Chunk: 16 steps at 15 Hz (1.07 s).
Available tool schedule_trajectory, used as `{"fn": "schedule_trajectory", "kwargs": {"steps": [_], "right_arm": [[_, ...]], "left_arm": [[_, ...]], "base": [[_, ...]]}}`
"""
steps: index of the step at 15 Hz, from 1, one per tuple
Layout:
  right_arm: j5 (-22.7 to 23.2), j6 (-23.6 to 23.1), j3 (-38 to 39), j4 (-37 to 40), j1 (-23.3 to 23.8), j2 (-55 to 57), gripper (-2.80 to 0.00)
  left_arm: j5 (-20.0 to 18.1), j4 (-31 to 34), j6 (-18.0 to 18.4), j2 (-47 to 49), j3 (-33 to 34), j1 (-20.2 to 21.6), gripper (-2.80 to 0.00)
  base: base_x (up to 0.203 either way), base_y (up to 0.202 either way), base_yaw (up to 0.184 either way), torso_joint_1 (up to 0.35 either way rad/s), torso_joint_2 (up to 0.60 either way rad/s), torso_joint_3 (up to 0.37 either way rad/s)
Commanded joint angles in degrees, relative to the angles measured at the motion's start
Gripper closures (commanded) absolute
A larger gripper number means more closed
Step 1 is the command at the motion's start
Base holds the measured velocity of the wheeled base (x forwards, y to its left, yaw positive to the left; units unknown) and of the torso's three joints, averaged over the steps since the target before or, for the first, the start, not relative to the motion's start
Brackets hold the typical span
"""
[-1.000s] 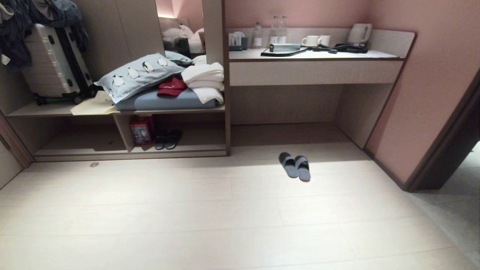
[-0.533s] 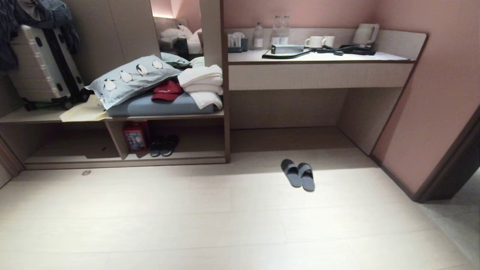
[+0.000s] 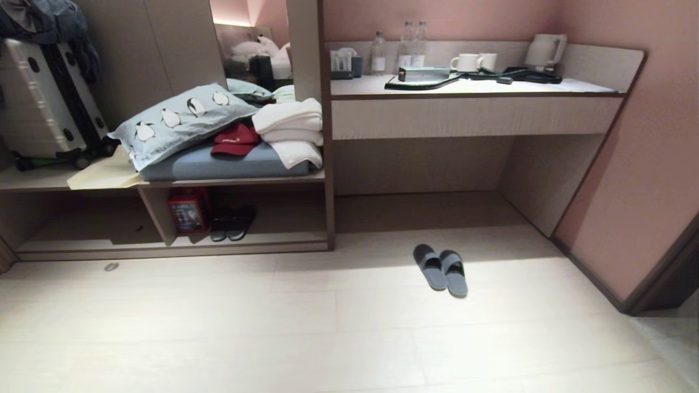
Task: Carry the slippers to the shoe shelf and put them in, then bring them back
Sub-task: Pick up the slippers on the floor
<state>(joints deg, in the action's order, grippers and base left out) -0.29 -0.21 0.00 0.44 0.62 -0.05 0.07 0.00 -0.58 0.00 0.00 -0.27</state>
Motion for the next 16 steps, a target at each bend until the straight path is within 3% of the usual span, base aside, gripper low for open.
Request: {"fn": "schedule_trajectory", "kwargs": {"steps": [1, 16], "right_arm": [[0.03, -0.06, 0.00, 0.00, -0.01, -0.13, 0.00], [0.03, 0.03, 0.00, 0.00, -0.01, -0.13, 0.00]], "left_arm": [[0.02, 0.00, -0.03, 0.00, 0.09, 0.00, 0.00], [0.02, 0.00, -0.03, 0.00, 0.09, 0.00, 0.00]], "base": [[0.195, 0.000, 0.001, 0.002, 0.00, 0.007], [0.195, 0.000, -0.001, 0.002, 0.00, 0.002]]}}
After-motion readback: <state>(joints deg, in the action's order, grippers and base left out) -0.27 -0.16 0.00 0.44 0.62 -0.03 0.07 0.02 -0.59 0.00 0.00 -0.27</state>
